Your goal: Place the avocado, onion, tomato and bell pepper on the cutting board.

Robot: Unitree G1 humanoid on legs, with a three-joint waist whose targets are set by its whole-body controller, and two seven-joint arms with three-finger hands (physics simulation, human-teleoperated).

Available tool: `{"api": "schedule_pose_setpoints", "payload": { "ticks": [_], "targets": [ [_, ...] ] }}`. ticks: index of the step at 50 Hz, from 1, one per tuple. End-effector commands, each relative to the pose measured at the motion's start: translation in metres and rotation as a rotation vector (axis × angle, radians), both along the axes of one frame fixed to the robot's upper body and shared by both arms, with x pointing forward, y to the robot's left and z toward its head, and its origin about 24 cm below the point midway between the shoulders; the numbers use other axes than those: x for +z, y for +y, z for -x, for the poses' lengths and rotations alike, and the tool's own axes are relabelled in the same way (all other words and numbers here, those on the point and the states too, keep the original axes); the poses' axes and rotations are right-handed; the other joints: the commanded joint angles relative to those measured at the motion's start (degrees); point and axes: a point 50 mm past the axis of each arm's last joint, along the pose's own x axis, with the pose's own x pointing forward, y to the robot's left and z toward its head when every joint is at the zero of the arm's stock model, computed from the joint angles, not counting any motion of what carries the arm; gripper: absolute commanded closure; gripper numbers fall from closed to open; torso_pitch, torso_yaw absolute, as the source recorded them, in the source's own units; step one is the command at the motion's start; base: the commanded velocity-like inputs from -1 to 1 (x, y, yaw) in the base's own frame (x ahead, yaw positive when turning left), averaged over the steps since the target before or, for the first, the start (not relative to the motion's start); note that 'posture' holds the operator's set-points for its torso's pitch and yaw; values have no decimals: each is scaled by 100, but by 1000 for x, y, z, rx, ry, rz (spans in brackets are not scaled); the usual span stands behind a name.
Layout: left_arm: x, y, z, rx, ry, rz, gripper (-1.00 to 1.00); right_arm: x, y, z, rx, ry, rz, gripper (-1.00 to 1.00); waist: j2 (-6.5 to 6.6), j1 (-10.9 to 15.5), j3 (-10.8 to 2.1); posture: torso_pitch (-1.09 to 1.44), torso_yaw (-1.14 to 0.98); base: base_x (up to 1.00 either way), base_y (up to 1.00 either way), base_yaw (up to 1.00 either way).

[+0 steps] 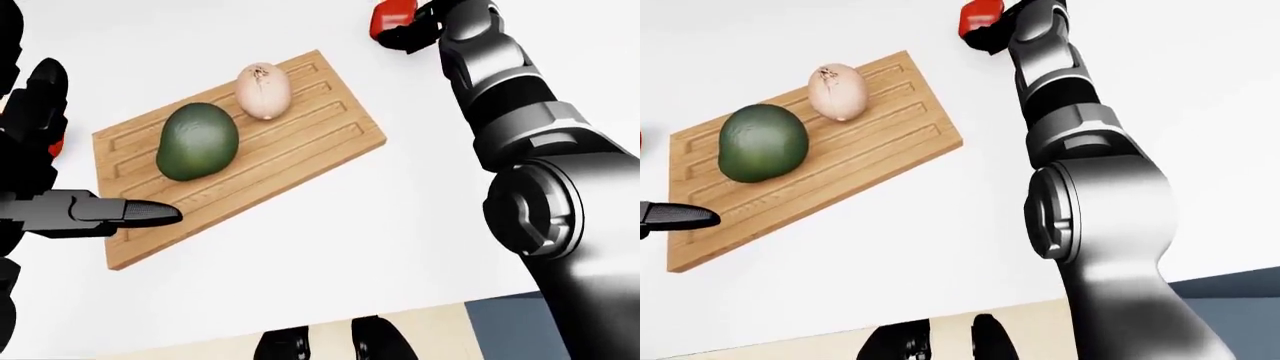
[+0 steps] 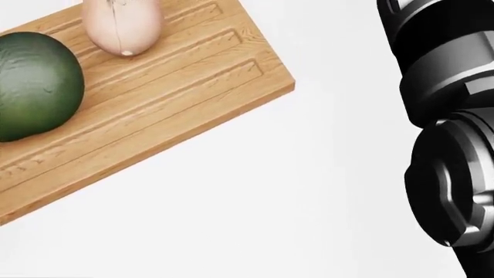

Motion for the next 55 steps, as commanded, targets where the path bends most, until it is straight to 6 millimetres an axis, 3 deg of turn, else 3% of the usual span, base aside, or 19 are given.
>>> {"api": "schedule_pose_setpoints", "payload": {
  "ticks": [1, 31, 42, 55],
  "targets": [
    [9, 1, 5, 23, -67, -15, -100, 28, 5, 7, 25, -101, 9, 72, 21, 21, -262, 52, 0, 0, 0, 0],
    [6, -1, 0, 28, -57, -19, -100, 65, 11, 19, 89, -210, 22, 87, 102, -7, -201, 50, 0, 0, 0, 0],
    [6, -1, 0, 26, -60, -14, -100, 74, 12, 23, 119, -230, 25, 88, 118, -30, -409, 39, 0, 0, 0, 0],
    [3, -1, 0, 30, -52, -24, -100, 80, 13, 25, 169, -240, -2, 88, 112, -60, -870, 26, 0, 0, 0, 0]
  ]
}}
